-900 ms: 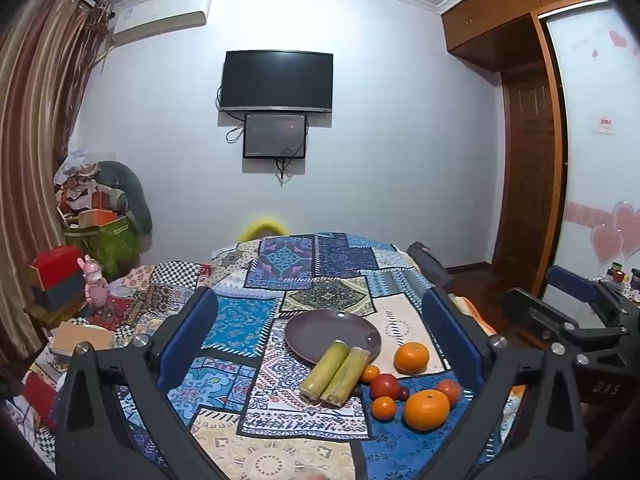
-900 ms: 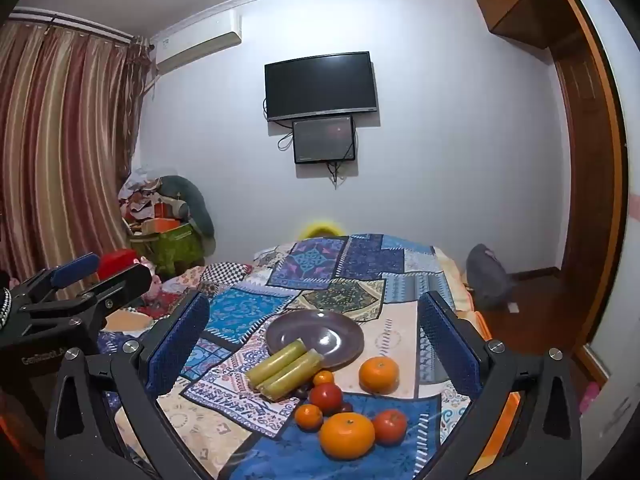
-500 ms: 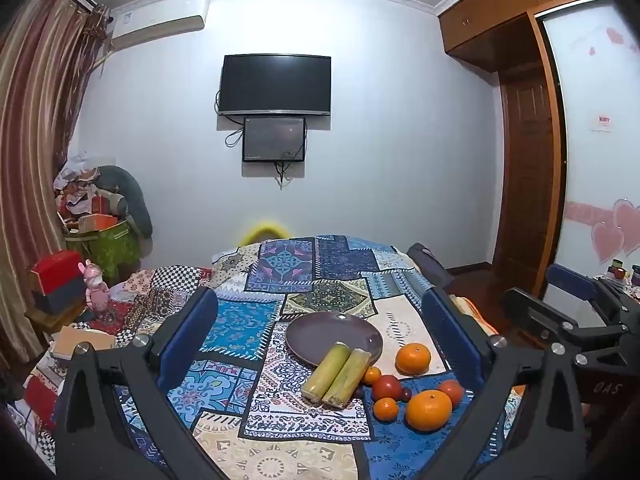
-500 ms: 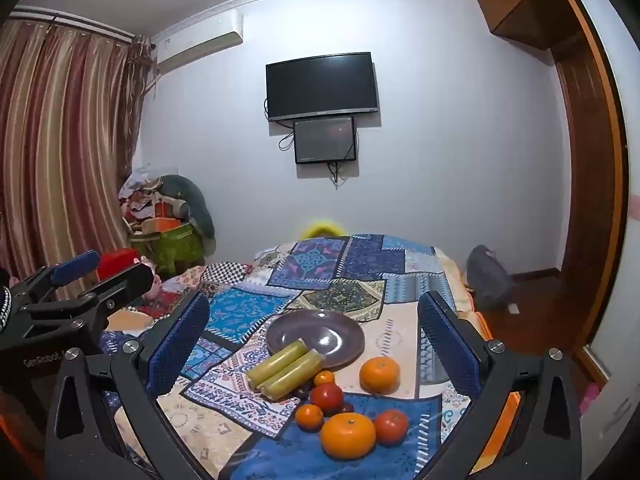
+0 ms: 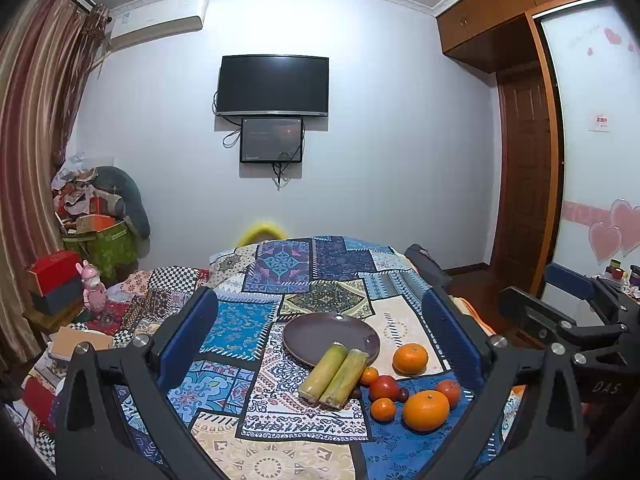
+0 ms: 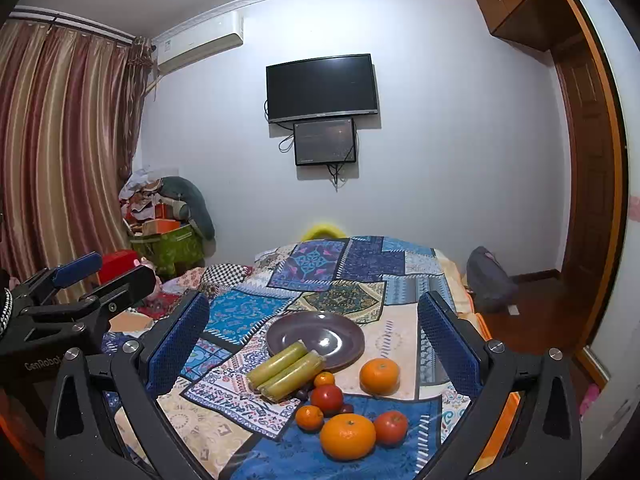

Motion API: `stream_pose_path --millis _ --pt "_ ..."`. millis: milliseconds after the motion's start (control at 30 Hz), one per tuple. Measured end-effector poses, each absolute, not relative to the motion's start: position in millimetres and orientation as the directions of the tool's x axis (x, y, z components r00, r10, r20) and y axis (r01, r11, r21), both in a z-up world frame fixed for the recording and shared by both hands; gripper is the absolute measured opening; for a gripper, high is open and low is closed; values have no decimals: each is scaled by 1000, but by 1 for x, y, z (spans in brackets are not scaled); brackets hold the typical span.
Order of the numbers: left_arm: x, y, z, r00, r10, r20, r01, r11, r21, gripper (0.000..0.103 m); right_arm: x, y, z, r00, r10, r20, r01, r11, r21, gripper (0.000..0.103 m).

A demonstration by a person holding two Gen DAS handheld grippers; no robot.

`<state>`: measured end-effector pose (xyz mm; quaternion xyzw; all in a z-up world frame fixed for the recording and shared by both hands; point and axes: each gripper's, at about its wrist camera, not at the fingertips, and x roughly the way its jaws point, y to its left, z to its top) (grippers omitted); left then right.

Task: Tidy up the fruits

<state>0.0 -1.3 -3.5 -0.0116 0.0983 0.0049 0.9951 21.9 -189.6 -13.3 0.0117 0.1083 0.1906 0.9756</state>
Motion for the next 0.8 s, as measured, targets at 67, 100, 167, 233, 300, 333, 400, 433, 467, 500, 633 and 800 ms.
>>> stream_pose_path --millis 67,100,167,233,300,333,400,433,467,500,633,800 --pt "0 -1 -3 981 7 -196 -11 1000 -22 103 22 -190 -13 905 374 -203 -368 927 67 103" --pt "0 -1 -4 981 7 -196 -12 1000 -21 103 22 -191 -13 905 374 -202 -368 927 69 103" --pt "-1 -2 -4 981 9 -194 -12 1000 -17 103 22 -191 -13 906 372 -202 -366 928 68 103" --pt "-1 -2 -4 981 8 -194 -12 1000 -18 103 22 -191 -13 907 371 -201 -365 929 68 103" --pt "-1 -3 -4 981 5 -194 -9 1000 -20 103 22 -191 -13 907 371 -201 -365 929 67 103" --pt "-2 -3 -4 981 5 -193 -9 1000 -20 103 22 -191 -13 907 371 -200 -365 929 67 103" --pt "-2 -3 -4 981 5 -193 -9 1000 -20 103 22 -192 -13 906 372 -202 -365 928 69 103" --pt "-2 -3 -4 981 5 -193 -9 1000 -20 103 22 -193 -13 905 373 -204 -367 928 70 103" --pt "-2 -3 -4 981 3 -193 -8 1000 -21 103 22 -193 -13 905 373 -205 -367 928 70 103" --pt "-2 -3 -4 981 4 -192 -8 1000 -21 103 22 -193 -13 905 372 -204 -366 928 70 103" --pt "-2 -3 -4 982 6 -191 -10 1000 -22 103 22 -193 -13 907 370 -203 -363 929 71 103" --pt "-2 -4 -3 982 5 -189 -10 1000 -25 103 21 -192 -14 910 363 -200 -358 932 63 103"
